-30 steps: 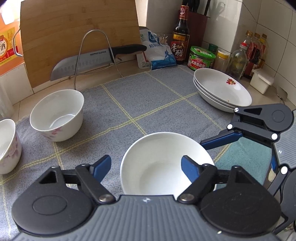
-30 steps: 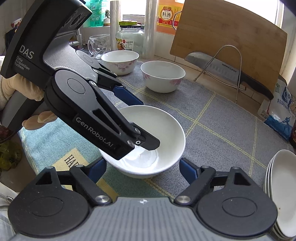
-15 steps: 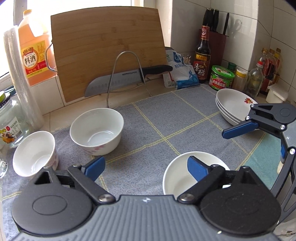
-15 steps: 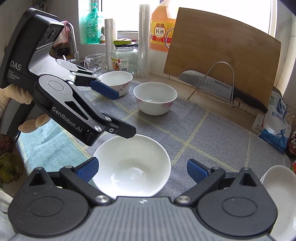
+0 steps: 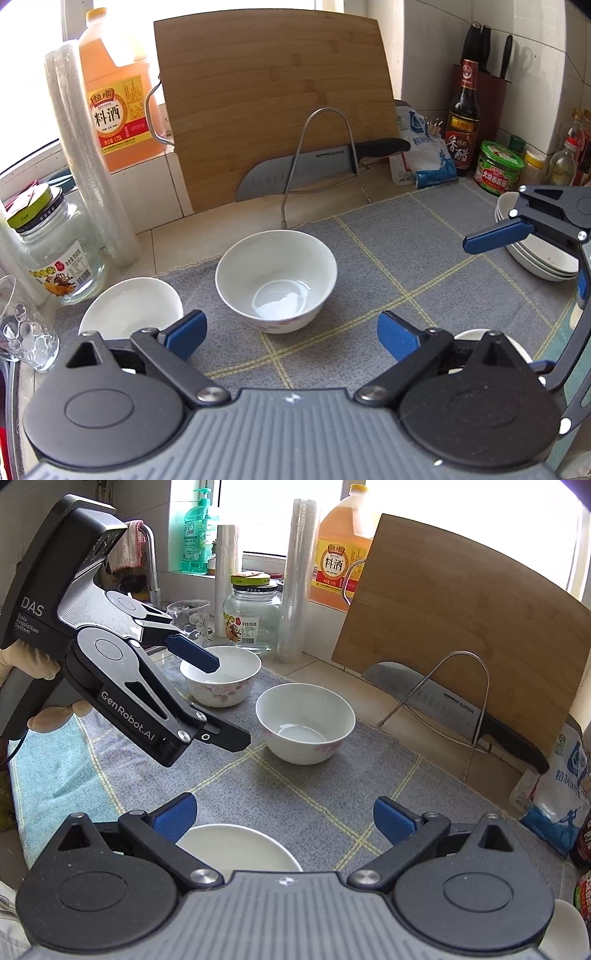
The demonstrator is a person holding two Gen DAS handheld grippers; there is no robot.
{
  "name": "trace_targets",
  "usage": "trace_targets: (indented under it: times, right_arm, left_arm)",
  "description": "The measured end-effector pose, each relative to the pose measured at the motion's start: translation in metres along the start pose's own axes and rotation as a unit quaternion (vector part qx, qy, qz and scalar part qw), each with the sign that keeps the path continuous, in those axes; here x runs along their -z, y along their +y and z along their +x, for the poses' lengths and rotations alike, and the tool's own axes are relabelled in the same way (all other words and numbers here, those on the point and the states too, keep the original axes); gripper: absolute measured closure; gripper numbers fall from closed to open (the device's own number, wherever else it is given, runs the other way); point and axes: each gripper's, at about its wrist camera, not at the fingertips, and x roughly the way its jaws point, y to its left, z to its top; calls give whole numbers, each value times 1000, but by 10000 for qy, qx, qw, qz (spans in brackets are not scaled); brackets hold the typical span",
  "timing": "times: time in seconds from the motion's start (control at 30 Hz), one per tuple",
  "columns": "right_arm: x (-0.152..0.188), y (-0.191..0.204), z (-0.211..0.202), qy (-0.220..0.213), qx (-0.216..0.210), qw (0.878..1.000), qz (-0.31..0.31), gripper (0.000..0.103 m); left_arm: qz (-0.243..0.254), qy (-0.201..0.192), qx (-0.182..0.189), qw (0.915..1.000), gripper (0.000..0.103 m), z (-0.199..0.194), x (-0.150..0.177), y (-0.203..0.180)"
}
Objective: Organize plates and bowls
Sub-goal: 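Move the left tool to another white bowl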
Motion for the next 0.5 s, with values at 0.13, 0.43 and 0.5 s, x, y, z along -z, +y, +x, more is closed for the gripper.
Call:
trace_targets:
  times: [0.13, 0.43, 0.5]
  right_arm:
    - [-11, -9, 19, 27, 1, 9999, -118, 0]
    - [-23, -24, 59, 186, -79, 9996, -209, 0]
    - [-25, -26, 67, 227, -110, 9995, -213, 0]
  left_arm:
    - [26, 9, -26, 10000, 5, 13, -9, 11]
    - [2, 138, 16, 9999, 5, 51, -24, 33]
    - [14, 189, 21, 9998, 5, 58, -26, 36]
